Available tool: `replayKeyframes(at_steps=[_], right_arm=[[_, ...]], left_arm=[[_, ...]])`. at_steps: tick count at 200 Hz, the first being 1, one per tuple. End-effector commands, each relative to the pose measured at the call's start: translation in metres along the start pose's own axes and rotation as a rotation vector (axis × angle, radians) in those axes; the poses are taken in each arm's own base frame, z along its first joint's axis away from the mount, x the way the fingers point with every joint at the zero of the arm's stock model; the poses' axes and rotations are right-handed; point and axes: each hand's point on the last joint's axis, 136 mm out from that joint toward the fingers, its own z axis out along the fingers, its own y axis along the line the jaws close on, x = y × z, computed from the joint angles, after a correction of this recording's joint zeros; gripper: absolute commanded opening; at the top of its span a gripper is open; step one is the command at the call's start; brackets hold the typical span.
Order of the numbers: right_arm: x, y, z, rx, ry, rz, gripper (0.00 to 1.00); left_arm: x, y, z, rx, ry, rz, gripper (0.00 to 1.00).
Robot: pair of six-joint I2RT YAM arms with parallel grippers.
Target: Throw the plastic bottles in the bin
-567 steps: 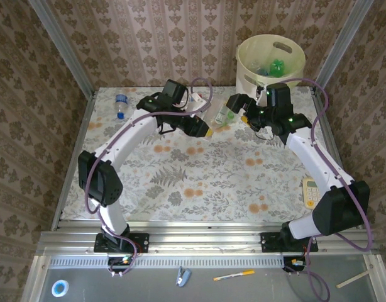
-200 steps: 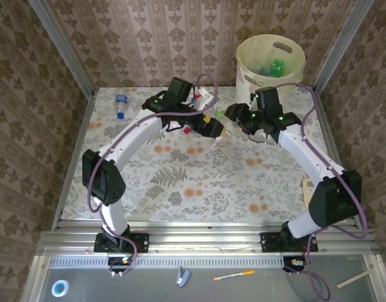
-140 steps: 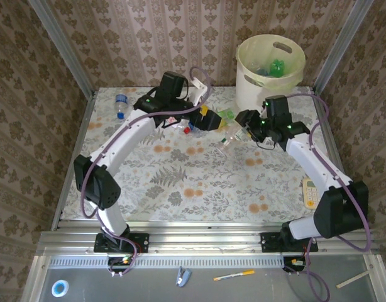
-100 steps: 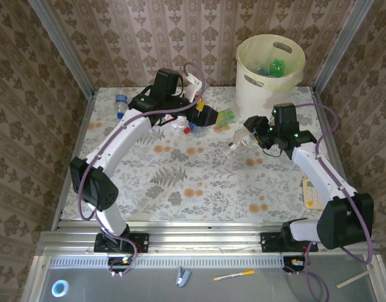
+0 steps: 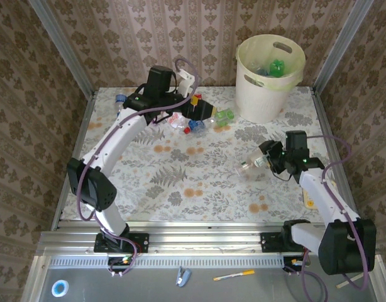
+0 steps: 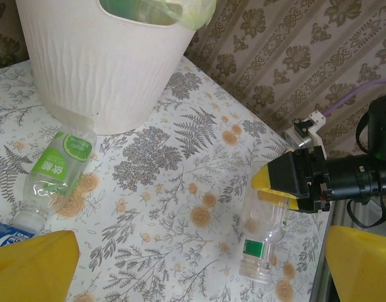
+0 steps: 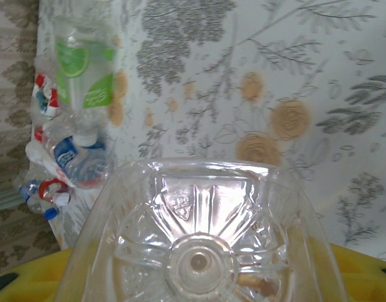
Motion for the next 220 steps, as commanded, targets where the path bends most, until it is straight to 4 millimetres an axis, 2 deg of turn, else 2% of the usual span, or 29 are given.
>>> replayKeyframes(at_steps=[1,24,62,74,90,104,111,114,116,119,127,128,132,133,139,145,155,166,176,185,220], right_arm=[[-0.006,-0.011,-0.002,-0.007,-0.045,0.055,0.22],[-0.006,-0.022,0.002,0.000,-0.041,0.088,0.22],[-0.006,-0.031,0.007,0.002,-0.034,0.119,0.21],[-0.009,-0.027,0.007,-0.019,-0.035,0.124,0.21],[-0.019,-0.004,0.004,-0.085,-0.048,0.118,0.21],[-0.039,0.034,-0.008,-0.160,-0.065,0.112,0.20],[-0.052,0.063,-0.017,-0.219,-0.074,0.110,0.20],[-0.061,0.083,-0.025,-0.260,-0.079,0.109,0.20],[-0.063,0.089,-0.027,-0.272,-0.082,0.108,0.20],[-0.071,0.105,-0.034,-0.308,-0.091,0.106,0.20],[-0.093,0.152,-0.056,-0.406,-0.126,0.087,0.22],[-0.094,0.151,-0.053,-0.402,-0.123,0.091,0.23],[-0.106,0.174,-0.065,-0.444,-0.144,0.080,0.25],[-0.111,0.187,-0.074,-0.471,-0.157,0.067,0.26],[-0.127,0.219,-0.091,-0.525,-0.186,0.053,0.28],[-0.143,0.246,-0.100,-0.563,-0.209,0.048,0.36],[-0.162,0.285,-0.115,-0.630,-0.237,0.022,0.60],[-0.177,0.306,-0.117,-0.659,-0.243,0.019,0.71],[-0.187,0.316,-0.121,-0.718,-0.265,0.034,0.84],[-0.194,0.313,-0.120,-0.724,-0.312,0.058,0.99],[-0.211,0.263,-0.097,-0.595,-0.381,0.107,1.00]], left_arm=[[-0.008,0.000,-0.014,-0.023,-0.037,0.005,1.00],[-0.004,0.008,-0.016,-0.038,-0.032,-0.015,1.00],[0.005,0.027,-0.022,-0.099,-0.029,-0.044,1.00],[0.007,0.032,-0.024,-0.114,-0.028,-0.053,1.00],[0.009,0.037,-0.028,-0.130,-0.035,-0.067,1.00],[0.010,0.041,-0.029,-0.137,-0.039,-0.077,1.00],[0.010,0.041,-0.031,-0.141,-0.041,-0.076,1.00],[0.010,0.041,-0.031,-0.142,-0.041,-0.076,1.00],[0.010,0.041,-0.031,-0.144,-0.040,-0.077,1.00],[0.010,0.052,-0.037,-0.166,-0.050,-0.091,1.00],[0.009,0.057,-0.041,-0.181,-0.055,-0.097,1.00],[0.009,0.057,-0.042,-0.181,-0.056,-0.097,1.00],[0.010,0.059,-0.042,-0.186,-0.056,-0.099,1.00],[0.010,0.059,-0.043,-0.187,-0.057,-0.100,1.00],[0.010,0.062,-0.045,-0.194,-0.060,-0.104,1.00],[0.012,0.065,-0.047,-0.202,-0.061,-0.112,1.00],[0.016,0.072,-0.049,-0.220,-0.062,-0.132,1.00],[0.021,0.080,-0.052,-0.247,-0.061,-0.159,1.00],[0.028,0.084,-0.054,-0.257,-0.052,-0.183,1.00],[0.036,0.088,-0.056,-0.271,-0.046,-0.203,1.00],[0.082,0.122,-0.061,-0.370,0.021,-0.341,1.00]])
